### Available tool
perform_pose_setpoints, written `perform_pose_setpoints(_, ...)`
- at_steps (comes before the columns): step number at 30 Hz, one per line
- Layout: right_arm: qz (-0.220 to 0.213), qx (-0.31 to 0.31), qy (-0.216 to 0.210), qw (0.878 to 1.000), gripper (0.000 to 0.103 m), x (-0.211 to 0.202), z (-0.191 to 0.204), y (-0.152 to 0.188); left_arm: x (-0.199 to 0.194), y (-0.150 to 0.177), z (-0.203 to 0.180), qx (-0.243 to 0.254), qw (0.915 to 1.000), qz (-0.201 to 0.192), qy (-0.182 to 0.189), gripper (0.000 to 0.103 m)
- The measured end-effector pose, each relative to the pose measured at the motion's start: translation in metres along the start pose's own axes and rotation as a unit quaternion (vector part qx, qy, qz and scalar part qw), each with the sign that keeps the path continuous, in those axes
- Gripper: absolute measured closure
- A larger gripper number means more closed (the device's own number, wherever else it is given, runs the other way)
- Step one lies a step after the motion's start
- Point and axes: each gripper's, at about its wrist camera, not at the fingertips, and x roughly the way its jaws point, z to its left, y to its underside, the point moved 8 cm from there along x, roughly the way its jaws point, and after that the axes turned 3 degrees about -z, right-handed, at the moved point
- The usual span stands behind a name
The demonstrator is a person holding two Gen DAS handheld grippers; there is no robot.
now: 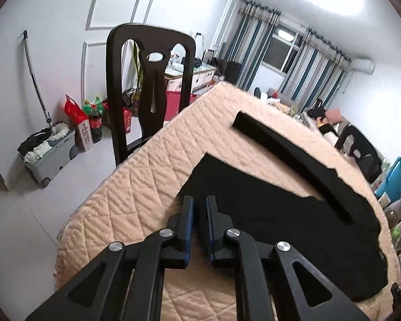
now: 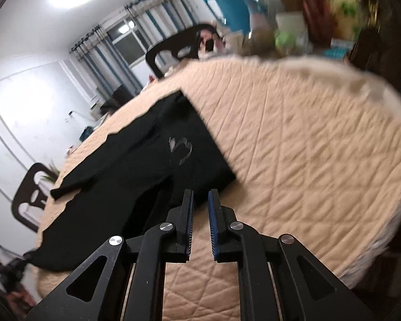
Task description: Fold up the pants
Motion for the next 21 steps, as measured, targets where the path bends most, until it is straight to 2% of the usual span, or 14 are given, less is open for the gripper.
perform_pose_setpoints(3, -0.008, -0.029, -0.026, 0.999, 0.091, 0.008, 0.019, -0.006, 0.002, 0.004, -0.016, 0.021, 0.9995, 0.002, 0.025, 0.091)
perform_pose_setpoints(4, -0.007, -0.051, -0.033, 0.998, 0.091, 0.015, 0.029, -0.005, 0.008, 0.008, -0.025, 0.036, 0.9986, 0.012, 0.037, 0.089)
perform_pose_setpoints(5, -0.005, -0.062, -0.032, 0.998, 0.089, 0.02, 0.03, -0.004, 0.014, 0.014, -0.03, 0.047, 0.9975, 0.024, 0.048, 0.083)
perform_pose_setpoints(7, 0.013, -0.076, -0.022, 0.997, 0.087, 0.036, 0.029, 0.002, 0.03, 0.029, -0.038, 0.063, 0.9947, 0.056, 0.06, 0.082)
perform_pose_setpoints(9, 0.042, -0.066, -0.016, 0.997, 0.087, 0.053, 0.015, 0.012, 0.049, 0.046, -0.037, 0.071, 0.9918, 0.095, 0.048, 0.082)
perform_pose_setpoints(11, 0.033, -0.062, -0.029, 0.997, 0.088, 0.05, 0.012, 0.01, 0.048, 0.046, -0.035, 0.078, 0.9928, 0.079, 0.045, 0.08)
perform_pose_setpoints(15, 0.006, -0.099, 0.014, 0.995, 0.087, 0.038, 0.012, -0.004, 0.047, 0.036, -0.036, 0.082, 0.9928, 0.078, 0.038, 0.079)
perform_pose_setpoints(16, 0.001, -0.109, 0.012, 0.994, 0.087, 0.037, 0.016, -0.007, 0.047, 0.032, -0.039, 0.09, 0.9927, 0.071, 0.036, 0.079)
perform_pose_setpoints(18, -0.003, -0.111, -0.004, 0.994, 0.087, 0.039, 0.025, -0.012, 0.049, 0.024, -0.051, 0.1, 0.9921, 0.06, 0.046, 0.073)
perform_pose_setpoints(20, 0.005, -0.13, -0.02, 0.991, 0.087, 0.05, 0.043, -0.014, 0.056, 0.019, -0.064, 0.114, 0.99, 0.056, 0.062, 0.059)
perform_pose_setpoints(21, 0.008, -0.14, -0.021, 0.99, 0.087, 0.054, 0.049, -0.013, 0.062, 0.016, -0.066, 0.118, 0.9896, 0.058, 0.06, 0.058)
